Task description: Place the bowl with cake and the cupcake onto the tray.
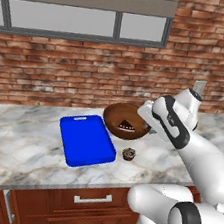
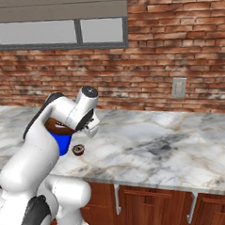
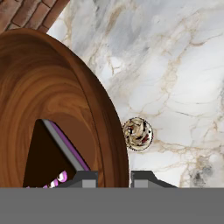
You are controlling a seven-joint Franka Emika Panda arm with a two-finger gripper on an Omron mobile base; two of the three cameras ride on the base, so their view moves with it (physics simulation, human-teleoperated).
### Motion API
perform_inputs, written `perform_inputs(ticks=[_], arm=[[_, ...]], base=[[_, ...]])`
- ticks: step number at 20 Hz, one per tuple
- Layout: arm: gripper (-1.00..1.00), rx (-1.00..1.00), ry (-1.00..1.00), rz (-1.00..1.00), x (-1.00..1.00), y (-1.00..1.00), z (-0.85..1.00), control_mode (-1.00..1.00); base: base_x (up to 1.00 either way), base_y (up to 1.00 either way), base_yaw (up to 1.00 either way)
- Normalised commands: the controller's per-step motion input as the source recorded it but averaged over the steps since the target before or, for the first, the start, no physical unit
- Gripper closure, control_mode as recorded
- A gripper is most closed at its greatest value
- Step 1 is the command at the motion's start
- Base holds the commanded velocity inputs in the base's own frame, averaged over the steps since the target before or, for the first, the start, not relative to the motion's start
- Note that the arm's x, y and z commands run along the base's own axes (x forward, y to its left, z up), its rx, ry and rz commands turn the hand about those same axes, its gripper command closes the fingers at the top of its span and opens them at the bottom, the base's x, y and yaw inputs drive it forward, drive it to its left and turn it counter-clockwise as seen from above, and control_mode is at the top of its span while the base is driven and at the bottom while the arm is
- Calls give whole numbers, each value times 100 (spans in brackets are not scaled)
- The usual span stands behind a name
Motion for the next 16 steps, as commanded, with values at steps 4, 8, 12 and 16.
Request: perform_inputs(ticks=[4,8,12,16], arm=[[100,1,0,6,10,68,0,-100],[100,0,0,5,12,61,0,-100],[100,-1,0,1,19,46,0,-100],[100,-3,1,0,31,21,-1,-100]], base=[[0,0,0],[0,0,0],[0,0,0],[0,0,0]])
